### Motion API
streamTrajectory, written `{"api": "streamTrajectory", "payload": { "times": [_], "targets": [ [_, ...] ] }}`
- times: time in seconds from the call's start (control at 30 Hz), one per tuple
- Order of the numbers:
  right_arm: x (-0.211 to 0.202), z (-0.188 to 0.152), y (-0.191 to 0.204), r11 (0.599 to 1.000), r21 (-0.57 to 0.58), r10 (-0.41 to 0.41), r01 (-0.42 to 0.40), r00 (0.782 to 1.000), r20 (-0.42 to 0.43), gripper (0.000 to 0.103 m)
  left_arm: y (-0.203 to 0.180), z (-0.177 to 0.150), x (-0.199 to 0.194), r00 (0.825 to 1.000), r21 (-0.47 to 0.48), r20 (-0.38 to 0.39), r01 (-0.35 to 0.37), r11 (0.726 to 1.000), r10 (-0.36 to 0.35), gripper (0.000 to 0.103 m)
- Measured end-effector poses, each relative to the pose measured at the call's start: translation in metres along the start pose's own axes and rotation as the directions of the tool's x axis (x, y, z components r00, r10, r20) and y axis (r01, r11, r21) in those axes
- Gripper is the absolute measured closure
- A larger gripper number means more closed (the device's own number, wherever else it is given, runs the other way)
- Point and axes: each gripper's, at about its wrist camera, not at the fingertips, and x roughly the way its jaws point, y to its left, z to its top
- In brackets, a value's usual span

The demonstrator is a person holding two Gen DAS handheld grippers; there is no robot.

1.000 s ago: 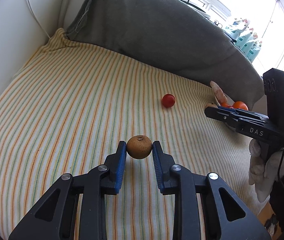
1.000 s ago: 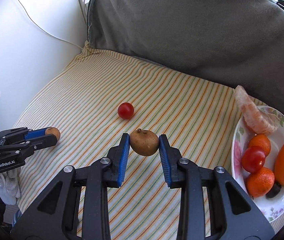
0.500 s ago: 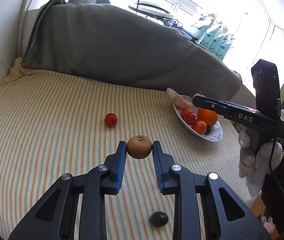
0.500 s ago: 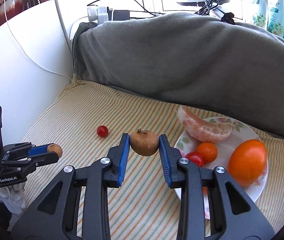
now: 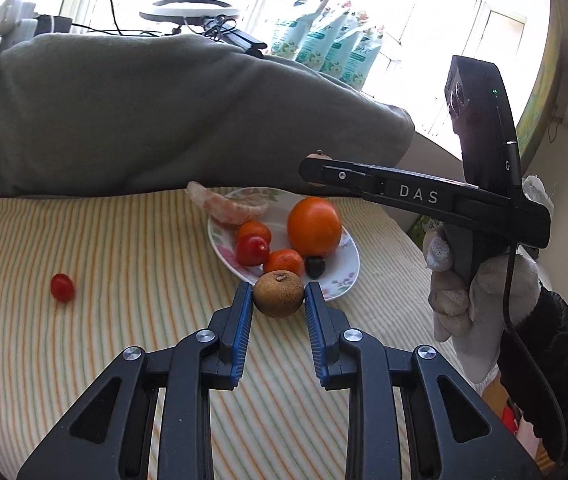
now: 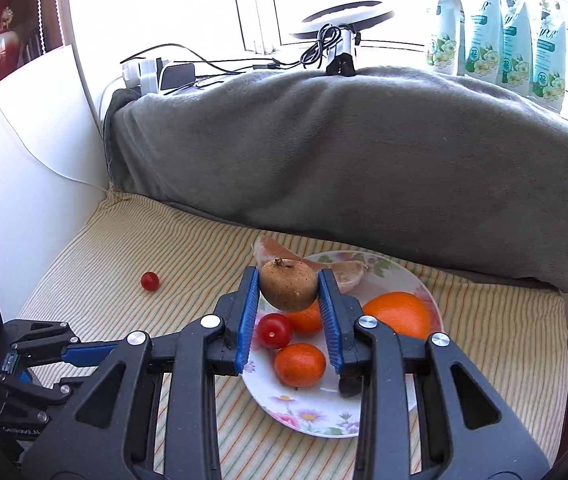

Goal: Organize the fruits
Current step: 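Lower both brown fruits onto the plate and open both grippers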

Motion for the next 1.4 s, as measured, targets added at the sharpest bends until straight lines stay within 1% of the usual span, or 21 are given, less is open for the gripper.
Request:
{"api": "streamTrajectory", "payload": {
  "times": [0.1,0.3,0.43,0.6,0.77,0.87,1.03,1.13,1.2,1.23,1.27,1.33,1.37,1.4],
  "targets": [
    [-0.001,0.001,-0.013,1.000,0.010,-0.006,0.006,1.000,0.000,0.072,-0.012,0.006,0.015,1.000,0.019,-0.009,0.022,1.000,-0.022,0.078],
    [0.008,0.007,-0.040,0.998,0.063,0.017,-0.016,1.000,-0.013,0.072,-0.028,0.012,0.045,0.998,0.041,-0.046,0.039,0.998,-0.037,0.078],
    [0.016,0.011,-0.051,0.997,0.079,0.025,-0.024,0.999,-0.021,0.072,-0.029,0.015,0.060,0.997,0.032,-0.062,0.040,0.999,-0.038,0.078],
    [0.033,0.012,-0.062,0.994,0.108,0.038,-0.033,0.998,-0.042,0.072,-0.028,0.017,0.078,0.995,-0.002,-0.085,0.053,0.999,-0.052,0.078],
    [0.046,0.011,-0.069,0.990,0.133,0.057,-0.048,0.996,-0.062,0.072,-0.034,0.016,0.086,0.995,0.016,-0.093,0.045,0.999,-0.044,0.078],
    [0.050,0.013,-0.071,0.991,0.128,0.043,-0.034,0.997,-0.066,0.072,-0.035,0.016,0.090,0.994,0.021,-0.098,0.047,0.999,-0.044,0.078],
    [0.054,0.014,-0.077,0.988,0.151,0.052,-0.041,0.996,-0.070,0.072,-0.036,0.018,0.095,0.994,0.020,-0.101,0.046,0.999,-0.044,0.078],
    [0.055,0.015,-0.079,0.987,0.156,0.046,-0.035,0.996,-0.071,0.072,-0.036,0.020,0.095,0.995,0.021,-0.095,0.042,0.999,-0.040,0.078],
    [0.056,0.015,-0.081,0.986,0.162,0.047,-0.035,0.996,-0.071,0.071,-0.035,0.020,0.087,0.995,0.020,-0.092,0.042,0.999,-0.040,0.078],
    [0.056,0.015,-0.082,0.986,0.165,0.047,-0.035,0.996,-0.070,0.065,-0.034,0.020,0.086,0.995,0.019,-0.092,0.043,0.999,-0.041,0.078],
    [0.056,0.015,-0.082,0.985,0.166,0.046,-0.034,0.997,-0.067,0.052,-0.034,0.021,0.085,0.995,0.019,-0.093,0.043,0.999,-0.041,0.078],
    [0.053,0.014,-0.083,0.985,0.169,0.048,-0.039,0.997,-0.054,0.037,-0.035,0.021,0.081,0.996,0.021,-0.087,0.036,0.999,-0.034,0.078],
    [0.052,0.014,-0.083,0.985,0.169,0.050,-0.041,0.998,-0.049,0.037,-0.035,0.021,0.080,0.996,0.021,-0.086,0.036,0.999,-0.034,0.078],
    [0.051,0.014,-0.085,0.984,0.171,0.047,-0.039,0.998,-0.047,0.037,-0.035,0.021,0.080,0.996,0.020,-0.088,0.037,0.999,-0.035,0.075]
  ]
}}
